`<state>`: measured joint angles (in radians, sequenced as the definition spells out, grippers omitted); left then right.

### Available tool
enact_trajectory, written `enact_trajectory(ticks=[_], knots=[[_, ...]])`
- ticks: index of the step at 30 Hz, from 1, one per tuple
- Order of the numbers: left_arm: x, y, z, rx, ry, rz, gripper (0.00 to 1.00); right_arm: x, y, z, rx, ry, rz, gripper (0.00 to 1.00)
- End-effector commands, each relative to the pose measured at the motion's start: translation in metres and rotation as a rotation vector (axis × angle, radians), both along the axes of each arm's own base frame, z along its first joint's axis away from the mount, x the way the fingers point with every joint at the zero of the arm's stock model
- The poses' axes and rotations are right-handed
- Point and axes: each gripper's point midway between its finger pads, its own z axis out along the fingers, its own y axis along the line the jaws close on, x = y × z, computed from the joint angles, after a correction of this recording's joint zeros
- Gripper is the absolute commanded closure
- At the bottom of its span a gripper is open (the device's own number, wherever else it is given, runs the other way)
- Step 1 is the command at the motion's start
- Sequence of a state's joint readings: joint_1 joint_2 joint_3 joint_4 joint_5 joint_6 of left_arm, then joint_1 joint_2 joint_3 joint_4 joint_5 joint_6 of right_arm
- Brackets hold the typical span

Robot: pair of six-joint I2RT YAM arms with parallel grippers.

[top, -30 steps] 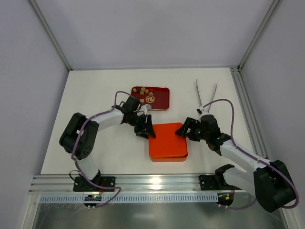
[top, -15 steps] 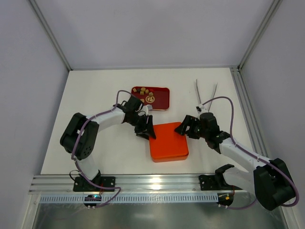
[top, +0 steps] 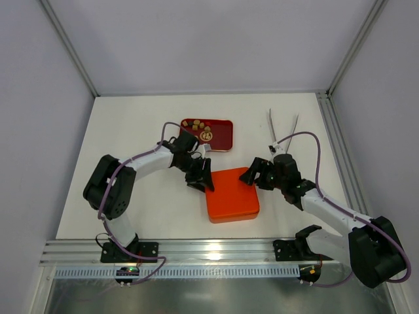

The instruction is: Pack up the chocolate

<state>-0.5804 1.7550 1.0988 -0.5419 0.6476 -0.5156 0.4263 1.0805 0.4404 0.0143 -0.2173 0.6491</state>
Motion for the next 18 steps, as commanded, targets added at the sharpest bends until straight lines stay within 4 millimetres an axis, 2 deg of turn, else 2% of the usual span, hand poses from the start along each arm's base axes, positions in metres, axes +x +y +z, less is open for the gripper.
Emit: enact_trajectory(ticks=[1,18], knots=[[0.0104,-0.0235,0.0286,-0.103,-0.078,-0.045,0.54,0.0089,0.0263,0.0388,0.094,-0.094,0.076,0.23],[0.0081,-0.028,0.0378,-0.09,-0.1,-0.074,0.52,0.0092,0.0302,0.0401,0.098,-0.094,0.083,0.23]])
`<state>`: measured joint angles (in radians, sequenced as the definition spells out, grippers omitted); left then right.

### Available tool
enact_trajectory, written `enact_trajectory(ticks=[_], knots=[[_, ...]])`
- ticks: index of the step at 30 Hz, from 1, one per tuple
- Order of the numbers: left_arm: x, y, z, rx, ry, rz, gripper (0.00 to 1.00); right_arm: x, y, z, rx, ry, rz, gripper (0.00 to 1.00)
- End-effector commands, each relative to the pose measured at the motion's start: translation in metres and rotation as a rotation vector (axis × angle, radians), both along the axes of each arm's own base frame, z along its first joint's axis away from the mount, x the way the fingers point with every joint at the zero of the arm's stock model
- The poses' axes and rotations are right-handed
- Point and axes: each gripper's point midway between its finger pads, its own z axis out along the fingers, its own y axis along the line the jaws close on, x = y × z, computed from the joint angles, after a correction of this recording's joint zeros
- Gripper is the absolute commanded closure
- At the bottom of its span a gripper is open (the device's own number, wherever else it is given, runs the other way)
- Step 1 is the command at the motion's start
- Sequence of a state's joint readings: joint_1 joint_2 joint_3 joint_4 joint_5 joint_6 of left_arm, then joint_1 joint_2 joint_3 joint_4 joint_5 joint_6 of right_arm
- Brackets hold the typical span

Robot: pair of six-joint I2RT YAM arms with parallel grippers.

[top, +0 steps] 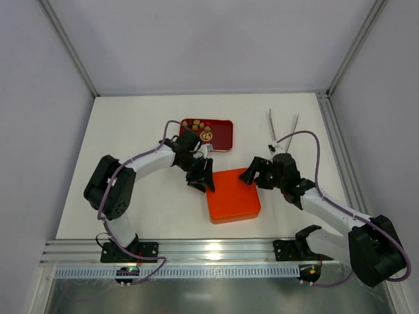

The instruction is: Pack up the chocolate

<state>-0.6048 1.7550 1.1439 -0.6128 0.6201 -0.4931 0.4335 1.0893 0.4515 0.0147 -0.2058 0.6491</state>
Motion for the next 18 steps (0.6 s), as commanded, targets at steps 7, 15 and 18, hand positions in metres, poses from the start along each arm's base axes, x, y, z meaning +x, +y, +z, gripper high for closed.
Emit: enact_trajectory(ticks=[7,15,18], knots=[[0.013,-0.026,0.03,-0.112,-0.086,-0.047,0.52,0.006,0.028,0.035,0.098,-0.081,0.082,0.23],[0.013,-0.012,0.016,-0.015,-0.093,-0.03,0.5,0.0,0.024,0.025,0.078,-0.065,0.08,0.23],[0.013,-0.007,0.014,0.015,-0.102,-0.02,0.45,-0.002,0.022,0.021,0.071,-0.06,0.079,0.22]])
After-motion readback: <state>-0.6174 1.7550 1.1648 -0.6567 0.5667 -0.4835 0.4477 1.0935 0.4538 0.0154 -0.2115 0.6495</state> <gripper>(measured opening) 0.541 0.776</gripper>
